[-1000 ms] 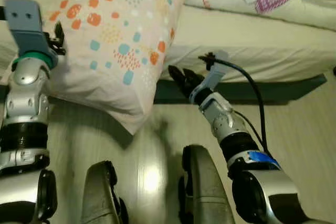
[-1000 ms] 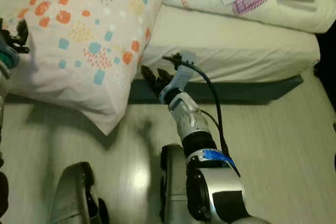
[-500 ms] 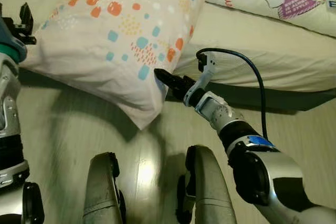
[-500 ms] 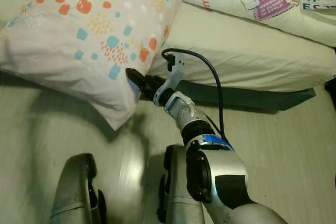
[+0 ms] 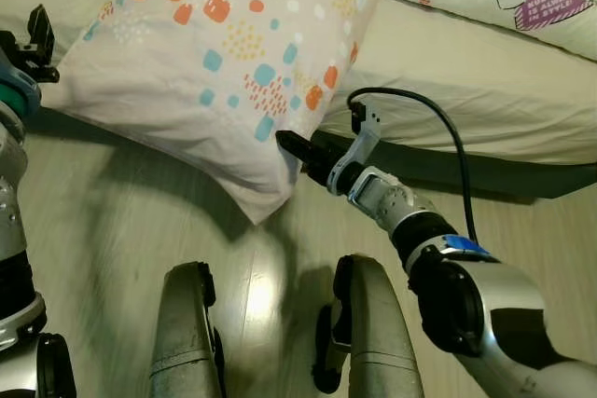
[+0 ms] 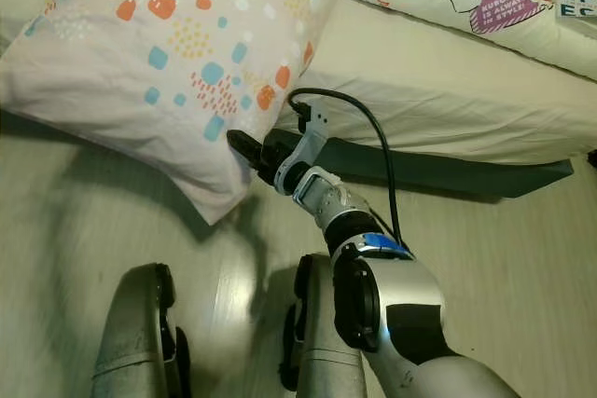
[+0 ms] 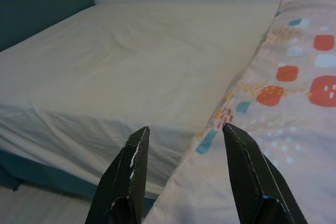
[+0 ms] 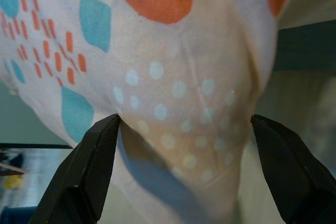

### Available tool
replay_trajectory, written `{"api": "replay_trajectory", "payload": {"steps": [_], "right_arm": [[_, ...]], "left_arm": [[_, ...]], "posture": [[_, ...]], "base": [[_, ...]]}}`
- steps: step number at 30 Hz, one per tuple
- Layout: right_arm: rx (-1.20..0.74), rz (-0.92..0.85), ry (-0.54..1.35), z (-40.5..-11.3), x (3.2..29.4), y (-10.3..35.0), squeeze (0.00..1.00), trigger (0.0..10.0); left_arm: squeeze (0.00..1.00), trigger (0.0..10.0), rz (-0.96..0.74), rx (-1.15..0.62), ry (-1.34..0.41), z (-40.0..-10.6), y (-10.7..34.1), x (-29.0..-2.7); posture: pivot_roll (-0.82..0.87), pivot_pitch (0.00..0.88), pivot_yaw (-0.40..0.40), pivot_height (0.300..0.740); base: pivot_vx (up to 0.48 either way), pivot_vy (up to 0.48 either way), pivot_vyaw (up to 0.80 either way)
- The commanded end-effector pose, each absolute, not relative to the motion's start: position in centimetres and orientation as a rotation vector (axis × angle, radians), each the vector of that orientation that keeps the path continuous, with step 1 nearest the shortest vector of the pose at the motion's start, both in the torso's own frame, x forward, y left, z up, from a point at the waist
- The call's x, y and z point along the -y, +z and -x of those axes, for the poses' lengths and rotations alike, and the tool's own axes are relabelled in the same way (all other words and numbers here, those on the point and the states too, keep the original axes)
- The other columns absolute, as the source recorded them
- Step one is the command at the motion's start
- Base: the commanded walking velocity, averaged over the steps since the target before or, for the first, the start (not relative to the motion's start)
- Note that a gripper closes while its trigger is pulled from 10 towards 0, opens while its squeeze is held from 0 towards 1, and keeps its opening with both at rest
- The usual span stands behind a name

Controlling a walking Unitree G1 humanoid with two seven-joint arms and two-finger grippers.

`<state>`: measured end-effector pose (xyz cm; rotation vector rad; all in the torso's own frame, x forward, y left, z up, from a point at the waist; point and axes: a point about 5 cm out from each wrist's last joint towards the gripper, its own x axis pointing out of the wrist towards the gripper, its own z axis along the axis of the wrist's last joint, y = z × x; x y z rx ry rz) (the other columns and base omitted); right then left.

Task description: Clean up the room

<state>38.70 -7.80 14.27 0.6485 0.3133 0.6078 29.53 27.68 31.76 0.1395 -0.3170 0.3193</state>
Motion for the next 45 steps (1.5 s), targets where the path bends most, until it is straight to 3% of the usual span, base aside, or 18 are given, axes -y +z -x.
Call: {"api": "replay_trajectory", "payload": {"steps": [1, 11, 12, 13, 14, 15, 28, 38, 40, 45], "right_arm": [[-0.353, -0.613, 0.543, -38.5, 8.5, 13.0, 0.00, 10.0], [-0.210, -0.713, 0.599, -39.6, 9.1, 16.4, 0.00, 10.0], [-0.205, -0.713, 0.609, -39.7, 9.1, 16.6, 0.00, 9.6], [-0.196, -0.718, 0.626, -39.8, 9.0, 17.0, 0.00, 4.2], [-0.196, -0.718, 0.626, -39.8, 9.0, 17.0, 0.00, 4.2], [-0.181, -0.739, 0.663, -39.8, 8.7, 17.6, 0.00, 0.0], [-0.162, -0.799, 0.694, -39.8, 8.6, 17.9, 0.00, 0.0], [-0.053, -0.892, 0.571, -40.5, 11.4, 19.0, 0.00, 0.0], [-0.002, -0.882, 0.499, -40.8, 13.0, 19.5, 0.00, 0.0], [0.039, -0.840, 0.459, -41.0, 14.1, 20.0, 0.00, 0.0]], "left_arm": [[0.00, 10.0, -0.145, 0.302, 0.326, -29.0, 31.6, -27.7], [0.00, 10.0, -0.146, 0.306, 0.324, -28.7, 32.2, -27.4], [0.00, 10.0, -0.145, 0.307, 0.323, -28.7, 32.3, -27.4], [0.00, 10.0, -0.143, 0.309, 0.322, -28.7, 32.4, -27.3], [0.00, 10.0, -0.143, 0.309, 0.322, -28.7, 32.4, -27.3], [0.00, 10.0, -0.139, 0.314, 0.320, -28.7, 32.5, -27.1], [0.00, 10.0, -0.122, 0.314, 0.309, -29.0, 32.6, -26.7], [0.00, 10.0, -0.098, 0.319, 0.301, -29.6, 32.5, -26.5], [0.00, 10.0, -0.089, 0.320, 0.296, -29.9, 32.3, -26.4], [0.00, 10.0, -0.080, 0.321, 0.291, -30.1, 32.2, -26.4]], "posture": [[0.33, 0.378, -0.083, 0.535], [0.33, 0.371, -0.078, 0.535], [0.33, 0.371, -0.078, 0.535], [0.33, 0.363, -0.078, 0.535], [0.33, 0.363, -0.078, 0.535], [0.33, 0.361, -0.077, 0.535], [0.30, 0.331, -0.077, 0.535], [0.25, 0.309, -0.075, 0.535], [0.23, 0.295, -0.074, 0.535], [0.20, 0.284, -0.071, 0.535]], "base": [[0.000, 0.000, 0.00], [0.000, 0.000, 0.00], [0.000, 0.000, 0.00], [0.000, 0.000, 0.00], [0.000, 0.000, 0.00], [0.000, 0.000, 0.00], [0.000, 0.000, 0.00], [0.000, 0.000, 0.00], [0.000, 0.000, 0.00], [0.000, 0.000, 0.00]]}}
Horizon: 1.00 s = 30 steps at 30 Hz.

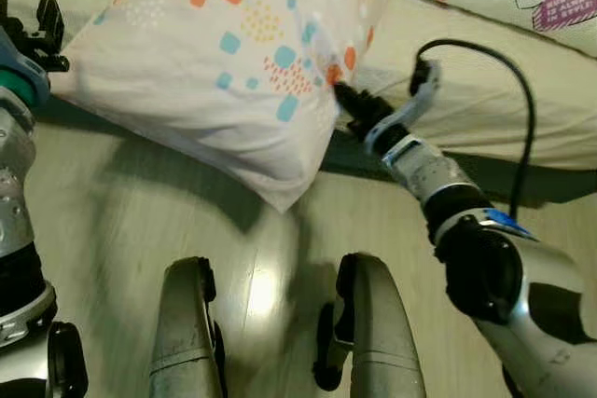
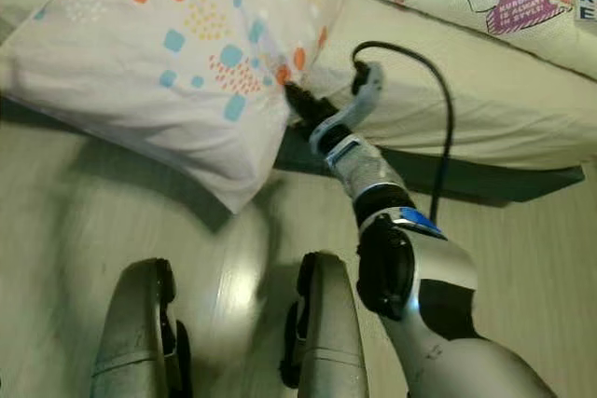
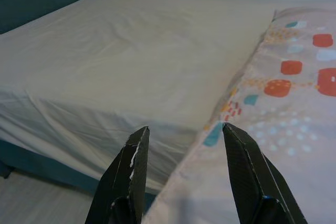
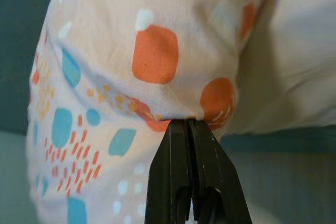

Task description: Clean up the room

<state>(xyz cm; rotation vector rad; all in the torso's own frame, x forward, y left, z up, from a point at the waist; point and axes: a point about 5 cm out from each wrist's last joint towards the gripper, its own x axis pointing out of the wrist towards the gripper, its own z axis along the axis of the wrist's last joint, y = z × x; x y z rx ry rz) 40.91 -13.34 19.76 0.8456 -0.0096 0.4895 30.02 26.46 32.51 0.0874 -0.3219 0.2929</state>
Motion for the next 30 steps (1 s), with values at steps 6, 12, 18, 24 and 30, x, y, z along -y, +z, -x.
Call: {"api": "replay_trajectory", "payload": {"steps": [6, 12, 18, 24, 30], "right_arm": [[0.114, -0.706, 0.374, -41.0, 16.5, 20.7, 0.00, 10.0], [0.173, -0.604, 0.305, -41.0, 18.3, 21.6, 0.00, 10.0], [0.317, -0.510, 0.237, -40.6, 20.7, 24.2, 0.00, 10.0], [0.387, -0.339, 0.226, -39.2, 19.6, 23.9, 0.00, 10.0], [0.547, -0.094, 0.219, -36.4, 16.8, 25.4, 0.00, 10.0]], "left_arm": [[0.00, 10.0, -0.053, 0.300, 0.198, -31.5, 31.9, -25.1], [0.00, 10.0, -0.031, 0.222, 0.053, -32.8, 31.4, -23.2], [0.00, 10.0, -0.037, 0.127, -0.102, -33.9, 30.4, -20.8], [0.00, 10.0, -0.044, 0.226, -0.125, -33.6, 30.9, -18.8], [0.00, 10.0, -0.067, 0.323, -0.141, -32.5, 30.9, -17.5]], "posture": [[0.15, 0.260, -0.053, 0.535], [0.11, 0.236, -0.041, 0.535], [0.09, 0.221, -0.032, 0.535], [0.07, 0.203, -0.031, 0.535], [0.04, 0.175, -0.030, 0.535]], "base": [[0.000, 0.000, 0.00], [0.000, 0.000, 0.00], [0.000, 0.000, 0.00], [0.000, 0.000, 0.00], [0.000, 0.000, 0.00]]}}
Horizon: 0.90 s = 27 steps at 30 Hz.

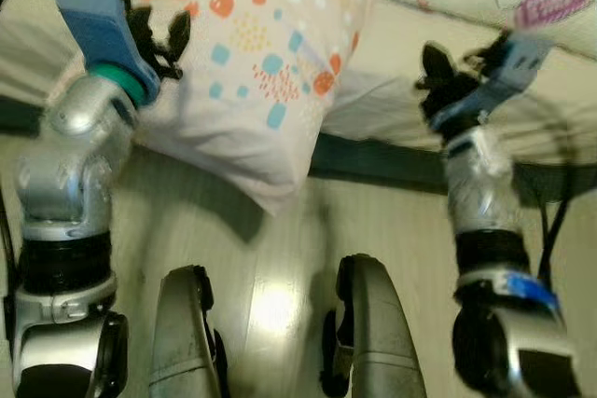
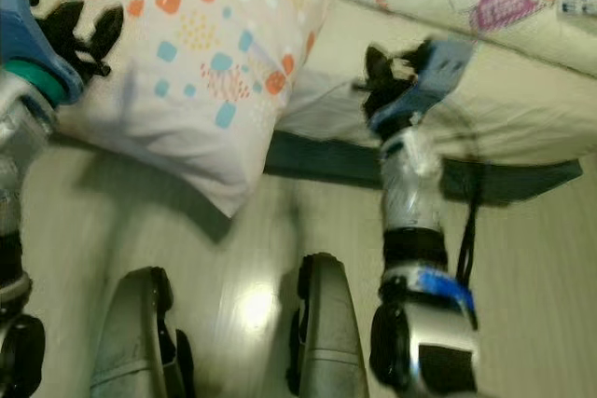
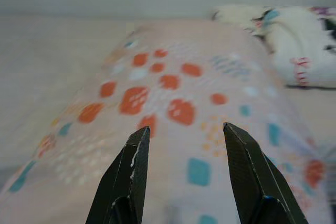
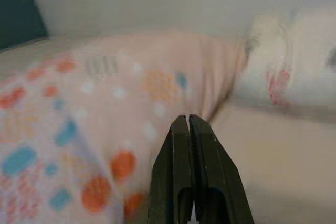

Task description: Clean up the room

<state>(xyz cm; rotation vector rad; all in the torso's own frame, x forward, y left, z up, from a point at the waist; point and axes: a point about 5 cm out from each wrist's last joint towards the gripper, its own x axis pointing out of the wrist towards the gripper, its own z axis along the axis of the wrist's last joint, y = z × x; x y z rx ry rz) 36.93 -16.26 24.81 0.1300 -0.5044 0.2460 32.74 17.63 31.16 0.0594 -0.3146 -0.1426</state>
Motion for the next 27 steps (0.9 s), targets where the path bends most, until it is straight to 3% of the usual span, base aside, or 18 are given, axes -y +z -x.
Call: {"api": "replay_trajectory", "payload": {"steps": [1, 7, 27], "right_arm": [[0.575, -0.069, 0.218, -35.9, 16.3, 25.9, 0.00, 10.0], [0.619, -0.032, 0.204, -35.3, 16.0, 26.6, 0.00, 10.0], [0.597, 0.018, 0.138, -34.4, 15.7, 26.5, 0.00, 10.0]], "left_arm": [[0.00, 10.0, -0.059, 0.321, -0.140, -32.4, 30.6, -17.4], [0.00, 10.0, -0.048, 0.314, -0.133, -32.6, 30.3, -17.3], [0.00, 10.0, -0.028, 0.324, -0.123, -33.0, 29.8, -16.8]], "posture": [[0.03, 0.168, -0.029, 0.535], [0.03, 0.159, -0.029, 0.535], [0.03, 0.133, -0.030, 0.595]], "base": [[0.000, 0.000, 0.00], [0.000, 0.000, 0.00], [0.000, 0.000, 0.00]]}}
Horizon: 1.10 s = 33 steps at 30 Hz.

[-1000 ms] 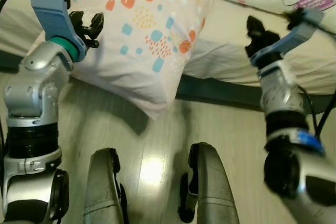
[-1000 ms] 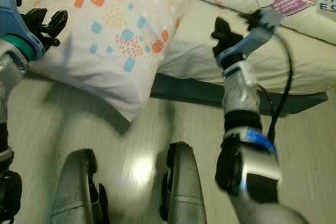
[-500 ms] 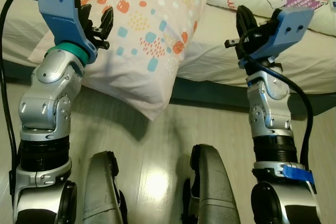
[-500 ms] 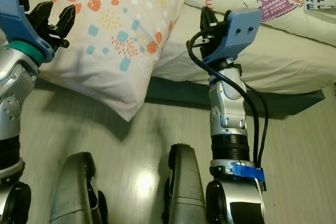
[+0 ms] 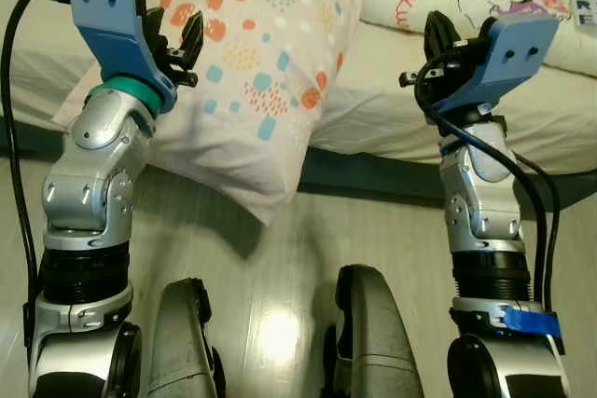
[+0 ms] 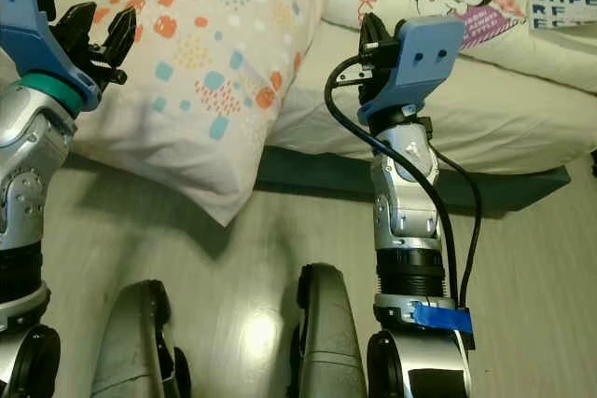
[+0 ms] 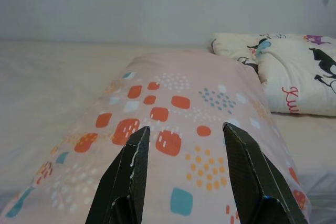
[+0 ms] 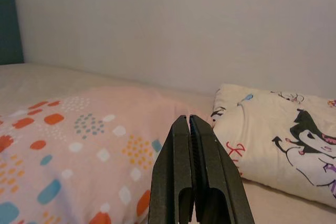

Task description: Clean up the room

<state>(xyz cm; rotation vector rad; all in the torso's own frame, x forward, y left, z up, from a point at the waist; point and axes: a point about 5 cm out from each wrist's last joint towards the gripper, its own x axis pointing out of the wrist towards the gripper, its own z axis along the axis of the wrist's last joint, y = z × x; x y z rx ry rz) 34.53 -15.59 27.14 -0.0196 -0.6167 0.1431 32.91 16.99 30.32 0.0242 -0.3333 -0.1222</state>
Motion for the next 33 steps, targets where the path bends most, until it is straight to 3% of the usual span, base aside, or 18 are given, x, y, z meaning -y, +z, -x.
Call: {"api": "replay_trajectory", "payload": {"steps": [1, 33], "right_arm": [[0.597, 0.018, 0.138, -34.4, 15.7, 26.5, 0.00, 10.0], [0.545, 0.016, 0.163, -33.9, 14.8, 25.6, 0.00, 10.0]], "left_arm": [[0.00, 10.0, -0.028, 0.324, -0.123, -33.0, 29.8, -16.8], [0.00, 10.0, 0.012, 0.291, -0.162, -33.6, 28.5, -15.1]], "posture": [[0.03, 0.133, -0.030, 0.595], [0.02, 0.130, -0.029, 0.715]], "base": [[0.000, 0.000, 0.00], [0.000, 0.000, 0.00]]}}
